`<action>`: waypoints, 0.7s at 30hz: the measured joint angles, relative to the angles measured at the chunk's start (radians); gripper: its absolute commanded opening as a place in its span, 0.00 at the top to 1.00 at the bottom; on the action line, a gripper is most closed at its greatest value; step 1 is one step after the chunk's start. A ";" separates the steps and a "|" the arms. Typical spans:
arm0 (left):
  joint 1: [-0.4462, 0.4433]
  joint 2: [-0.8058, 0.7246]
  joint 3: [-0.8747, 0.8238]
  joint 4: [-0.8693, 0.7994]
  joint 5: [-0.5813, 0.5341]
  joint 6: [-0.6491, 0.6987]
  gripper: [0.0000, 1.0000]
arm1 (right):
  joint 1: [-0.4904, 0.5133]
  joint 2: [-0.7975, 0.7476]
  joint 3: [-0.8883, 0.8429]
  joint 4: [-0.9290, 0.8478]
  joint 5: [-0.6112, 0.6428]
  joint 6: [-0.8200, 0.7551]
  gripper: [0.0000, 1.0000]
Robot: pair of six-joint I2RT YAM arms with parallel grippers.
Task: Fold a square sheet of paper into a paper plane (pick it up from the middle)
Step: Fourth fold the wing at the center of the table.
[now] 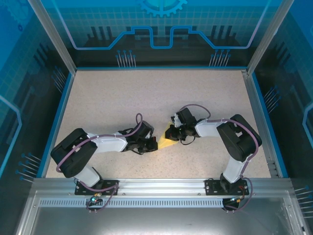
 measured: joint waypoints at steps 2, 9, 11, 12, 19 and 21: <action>0.000 -0.005 0.000 -0.013 0.000 0.001 1.00 | 0.000 0.003 0.005 -0.007 0.000 0.000 0.95; 0.000 -0.009 -0.002 -0.027 0.000 0.007 1.00 | 0.000 0.021 0.030 -0.035 -0.007 0.000 0.95; 0.000 -0.011 -0.004 -0.027 0.000 0.008 1.00 | 0.000 0.023 0.033 -0.038 -0.007 0.000 0.95; 0.000 -0.013 -0.006 -0.029 0.000 0.008 1.00 | 0.000 0.024 0.034 -0.038 -0.008 0.000 0.95; 0.000 -0.050 -0.023 -0.078 0.000 0.020 1.00 | 0.000 0.024 0.036 -0.040 -0.009 0.000 0.95; 0.000 -0.065 -0.024 -0.108 0.000 0.027 1.00 | 0.000 0.025 0.039 -0.045 -0.011 0.000 0.94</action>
